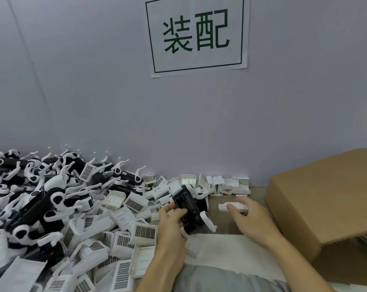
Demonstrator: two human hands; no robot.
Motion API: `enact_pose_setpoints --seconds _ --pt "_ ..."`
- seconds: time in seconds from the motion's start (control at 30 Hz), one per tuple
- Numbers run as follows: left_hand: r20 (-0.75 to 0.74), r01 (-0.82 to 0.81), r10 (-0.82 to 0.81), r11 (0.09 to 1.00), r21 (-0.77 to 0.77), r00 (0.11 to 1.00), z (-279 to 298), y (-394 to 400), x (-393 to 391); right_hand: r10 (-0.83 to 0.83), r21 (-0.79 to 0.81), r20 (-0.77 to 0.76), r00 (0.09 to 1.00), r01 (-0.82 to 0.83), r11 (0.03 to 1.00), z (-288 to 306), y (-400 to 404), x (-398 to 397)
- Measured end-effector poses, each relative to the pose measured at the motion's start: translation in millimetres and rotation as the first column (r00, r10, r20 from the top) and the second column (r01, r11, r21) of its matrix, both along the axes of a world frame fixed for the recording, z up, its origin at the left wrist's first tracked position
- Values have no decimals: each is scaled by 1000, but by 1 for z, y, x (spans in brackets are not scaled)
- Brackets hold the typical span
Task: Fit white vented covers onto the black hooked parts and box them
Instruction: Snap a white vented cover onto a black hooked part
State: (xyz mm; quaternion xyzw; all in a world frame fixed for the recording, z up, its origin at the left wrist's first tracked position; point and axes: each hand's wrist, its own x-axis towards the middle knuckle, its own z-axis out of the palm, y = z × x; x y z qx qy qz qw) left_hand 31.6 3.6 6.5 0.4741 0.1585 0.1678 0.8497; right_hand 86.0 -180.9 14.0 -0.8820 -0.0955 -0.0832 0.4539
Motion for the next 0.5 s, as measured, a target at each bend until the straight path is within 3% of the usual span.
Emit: enact_pose_setpoints --seconds 0.13,0.27,0.4,0.5 --pt "43 -62 57 990 123 997 -5 -3 2 59 54 -10 998 -58 997 25 0 -5" --pt "48 -64 58 988 141 997 -7 0 4 204 -161 -61 977 -211 964 55 -4 -18" --pt "47 34 -45 977 209 998 -8 -4 1 299 -216 -60 952 -305 927 64 17 -34" --pt "36 154 -160 978 141 986 -5 -7 0 229 -127 54 972 -221 967 52 38 -36"
